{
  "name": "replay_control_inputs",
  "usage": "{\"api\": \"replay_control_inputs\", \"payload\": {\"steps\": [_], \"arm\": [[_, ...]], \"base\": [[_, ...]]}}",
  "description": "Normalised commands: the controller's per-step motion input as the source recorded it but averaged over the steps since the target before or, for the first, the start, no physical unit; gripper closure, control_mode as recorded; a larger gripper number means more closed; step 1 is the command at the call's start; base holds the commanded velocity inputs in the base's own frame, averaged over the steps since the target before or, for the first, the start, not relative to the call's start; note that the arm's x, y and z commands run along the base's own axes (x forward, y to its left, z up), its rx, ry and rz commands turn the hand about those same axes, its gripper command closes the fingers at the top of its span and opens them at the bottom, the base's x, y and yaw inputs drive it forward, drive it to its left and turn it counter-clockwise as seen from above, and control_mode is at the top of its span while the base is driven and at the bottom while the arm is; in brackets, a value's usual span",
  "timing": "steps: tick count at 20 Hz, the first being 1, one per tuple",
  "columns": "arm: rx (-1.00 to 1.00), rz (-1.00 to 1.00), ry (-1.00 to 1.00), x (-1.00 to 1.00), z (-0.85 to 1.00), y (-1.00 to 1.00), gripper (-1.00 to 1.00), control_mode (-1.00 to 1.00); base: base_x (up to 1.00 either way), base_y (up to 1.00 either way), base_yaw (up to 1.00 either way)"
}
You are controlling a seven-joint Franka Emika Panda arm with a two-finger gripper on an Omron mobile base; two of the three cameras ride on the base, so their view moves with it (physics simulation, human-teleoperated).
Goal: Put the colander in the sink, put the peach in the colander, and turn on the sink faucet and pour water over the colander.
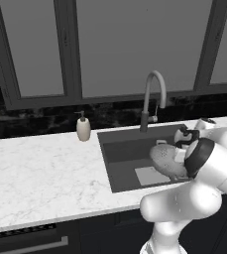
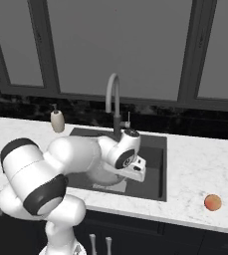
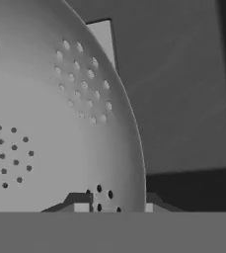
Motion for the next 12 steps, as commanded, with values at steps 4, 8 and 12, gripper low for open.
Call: {"api": "replay_control_inputs", "payload": {"steps": [4, 8, 12], "arm": [[0.00, -0.05, -0.05, 0.09, 0.00, 0.15, 1.00, -1.00], [0.00, -0.08, -0.02, 0.39, 0.00, 0.16, 1.00, -1.00], [0.05, 0.00, -0.16, 0.53, 0.00, 0.13, 1.00, -1.00]], "base": [[0.00, 0.00, 0.00], [0.00, 0.00, 0.00], [0.00, 0.00, 0.00]]}}
